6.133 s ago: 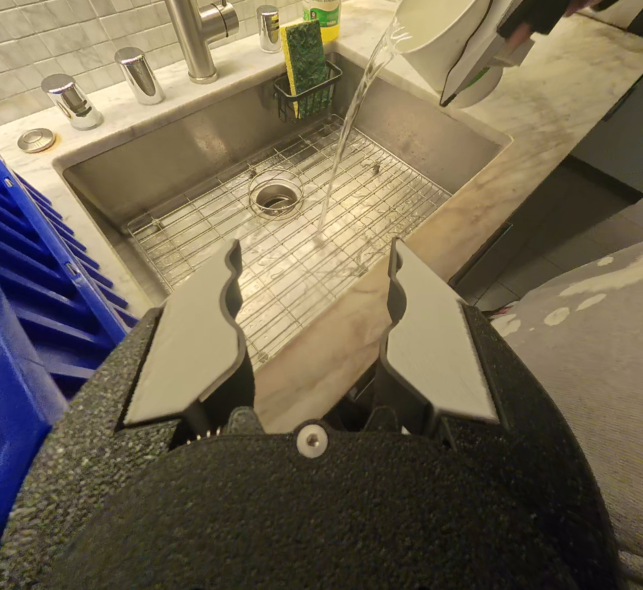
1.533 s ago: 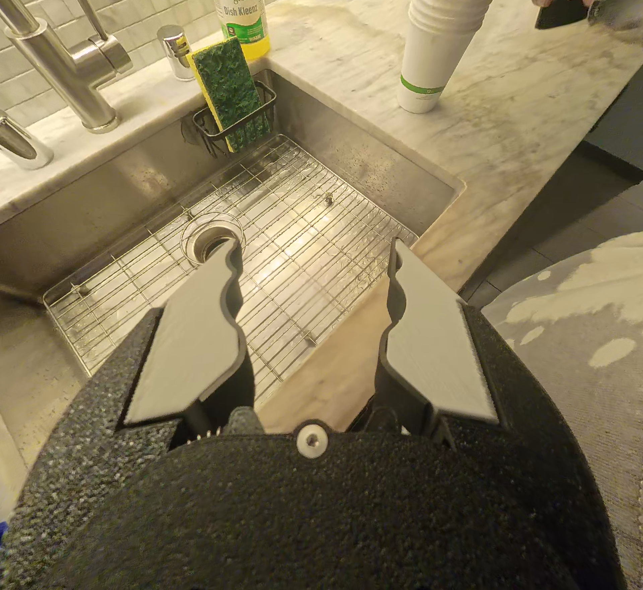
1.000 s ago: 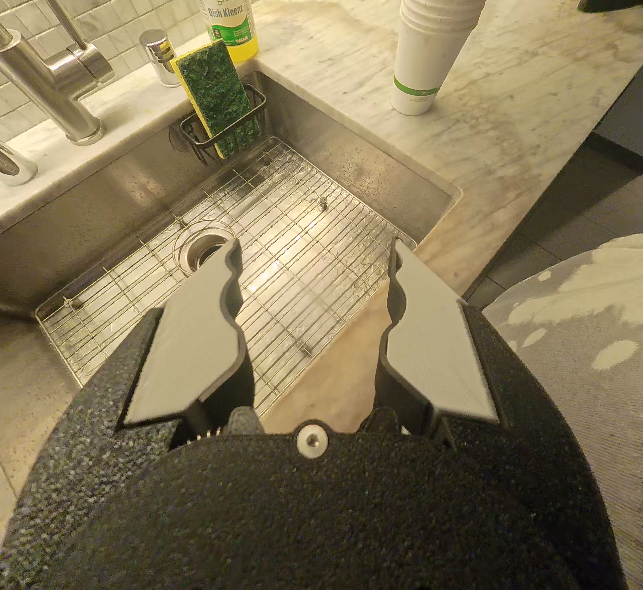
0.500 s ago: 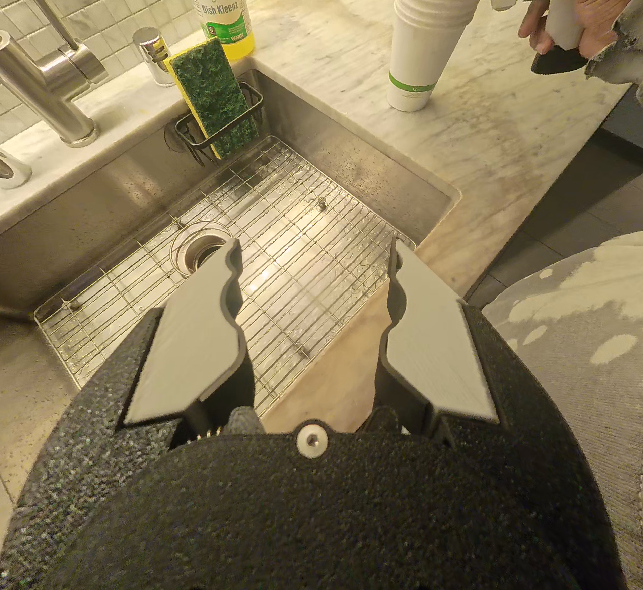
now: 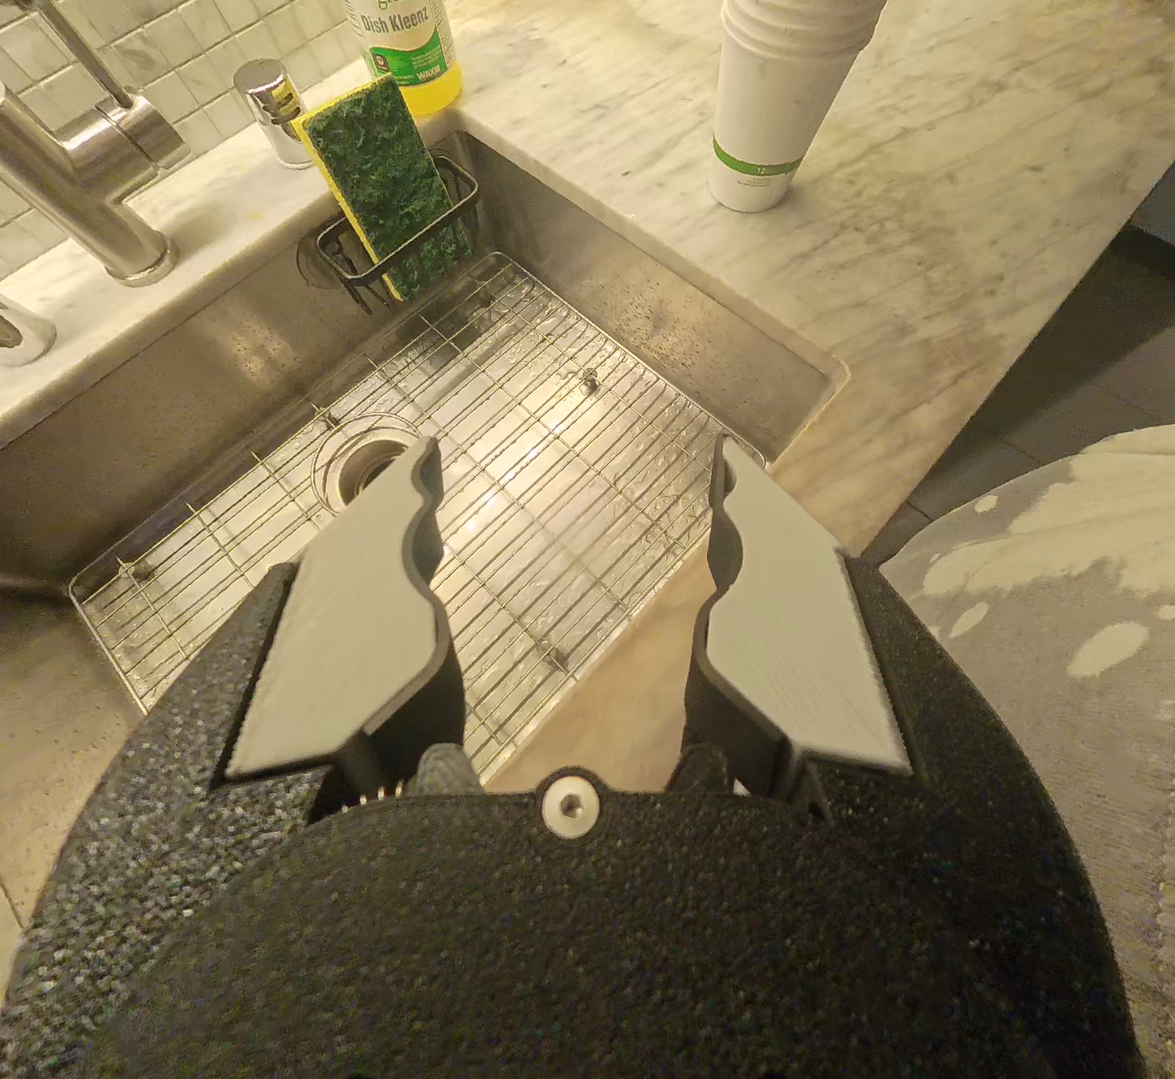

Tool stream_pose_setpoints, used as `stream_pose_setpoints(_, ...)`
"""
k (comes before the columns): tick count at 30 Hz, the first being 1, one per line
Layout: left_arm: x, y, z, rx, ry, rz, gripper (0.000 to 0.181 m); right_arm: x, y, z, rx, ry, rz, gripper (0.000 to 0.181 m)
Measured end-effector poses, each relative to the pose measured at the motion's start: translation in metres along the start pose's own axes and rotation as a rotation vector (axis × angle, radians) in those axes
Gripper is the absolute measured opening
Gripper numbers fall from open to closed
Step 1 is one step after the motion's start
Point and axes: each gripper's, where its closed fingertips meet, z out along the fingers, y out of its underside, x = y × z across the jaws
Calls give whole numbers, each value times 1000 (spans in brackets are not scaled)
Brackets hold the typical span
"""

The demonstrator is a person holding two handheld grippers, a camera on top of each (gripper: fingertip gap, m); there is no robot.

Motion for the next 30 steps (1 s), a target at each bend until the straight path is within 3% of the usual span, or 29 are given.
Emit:
stream_pose_setpoints(5,3,-8,10,-13,-30,-8,84,68,45,41,-128,103,-12,116)
stream_pose_setpoints(13,13,-32,31,-16,-49,-47,87,122,89,109,-217,153,24,124)
stream_pose_setpoints(28,15,-58,97,-113,-46,-33,86,157,87,190,-262,48,-13,126)
stream_pose_setpoints(30,16,-60,105,-125,-40,-36,86,154,86,192,-262,31,-35,114)
